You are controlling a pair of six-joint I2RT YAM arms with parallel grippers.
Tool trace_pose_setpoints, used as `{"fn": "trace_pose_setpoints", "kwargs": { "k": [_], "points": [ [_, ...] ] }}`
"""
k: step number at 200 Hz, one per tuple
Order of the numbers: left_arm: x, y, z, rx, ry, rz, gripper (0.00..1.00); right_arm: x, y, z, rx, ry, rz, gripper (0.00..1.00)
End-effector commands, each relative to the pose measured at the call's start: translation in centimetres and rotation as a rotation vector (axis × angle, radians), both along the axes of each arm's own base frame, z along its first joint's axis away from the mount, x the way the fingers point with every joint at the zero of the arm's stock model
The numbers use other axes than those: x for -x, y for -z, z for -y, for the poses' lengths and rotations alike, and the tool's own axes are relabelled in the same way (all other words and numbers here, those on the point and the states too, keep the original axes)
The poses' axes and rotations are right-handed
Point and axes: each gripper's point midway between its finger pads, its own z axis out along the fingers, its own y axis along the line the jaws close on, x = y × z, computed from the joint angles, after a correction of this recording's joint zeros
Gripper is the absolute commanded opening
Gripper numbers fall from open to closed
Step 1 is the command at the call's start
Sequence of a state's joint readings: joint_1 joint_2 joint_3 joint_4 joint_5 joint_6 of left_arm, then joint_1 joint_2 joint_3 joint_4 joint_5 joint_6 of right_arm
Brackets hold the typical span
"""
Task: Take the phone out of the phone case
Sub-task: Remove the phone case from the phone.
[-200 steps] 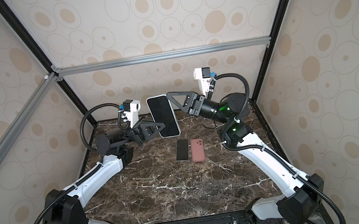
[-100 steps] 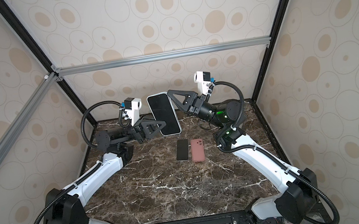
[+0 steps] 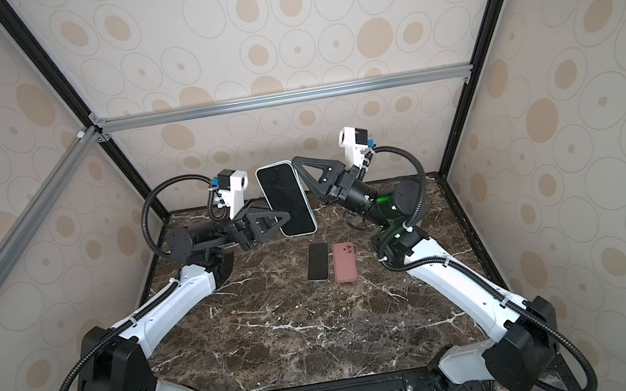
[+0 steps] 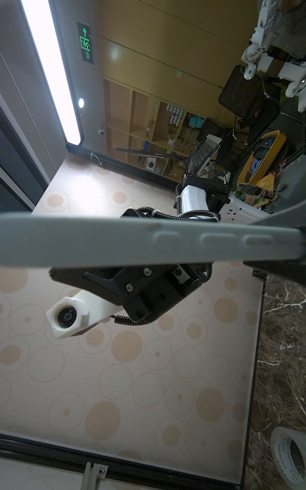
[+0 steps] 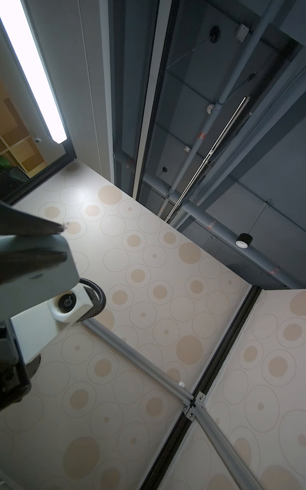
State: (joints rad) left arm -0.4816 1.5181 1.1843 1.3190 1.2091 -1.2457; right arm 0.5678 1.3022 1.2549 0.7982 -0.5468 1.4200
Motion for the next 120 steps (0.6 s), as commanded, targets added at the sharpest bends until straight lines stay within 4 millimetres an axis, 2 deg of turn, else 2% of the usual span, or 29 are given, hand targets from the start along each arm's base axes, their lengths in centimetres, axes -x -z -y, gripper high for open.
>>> {"fn": "trace_pose_setpoints", "kwargs": {
  "k": [1, 21, 72, 90, 108, 120],
  "points": [
    [4.0, -5.1, -0.5, 0.112, 0.041, 0.181, 0.00, -0.9, 11.1, -4.8, 0.346, -0.108, -0.256, 0.00],
    [4.3, -5.3, -0.5, 0.113, 0.045, 0.190, 0.00, -1.1, 12.6, -4.5, 0.433, -0.057, -0.258, 0.00],
    [5.5, -5.8, -0.5, 0.116, 0.068, 0.227, 0.00, -1.8, 14.8, -4.8, 0.454, -0.074, -0.350, 0.00],
    [5.8, -5.9, -0.4, 0.115, 0.072, 0.237, 0.00, -2.3, 16.1, -4.4, 0.490, -0.049, -0.384, 0.00],
    [5.6, -5.7, -0.3, 0.110, 0.063, 0.229, 0.00, -2.4, 16.4, -4.0, 0.513, -0.028, -0.367, 0.00],
    [5.3, -5.6, -0.3, 0.111, 0.049, 0.217, 0.00, -2.7, 16.5, -2.9, 0.547, 0.033, -0.347, 0.00]
  ]
}}
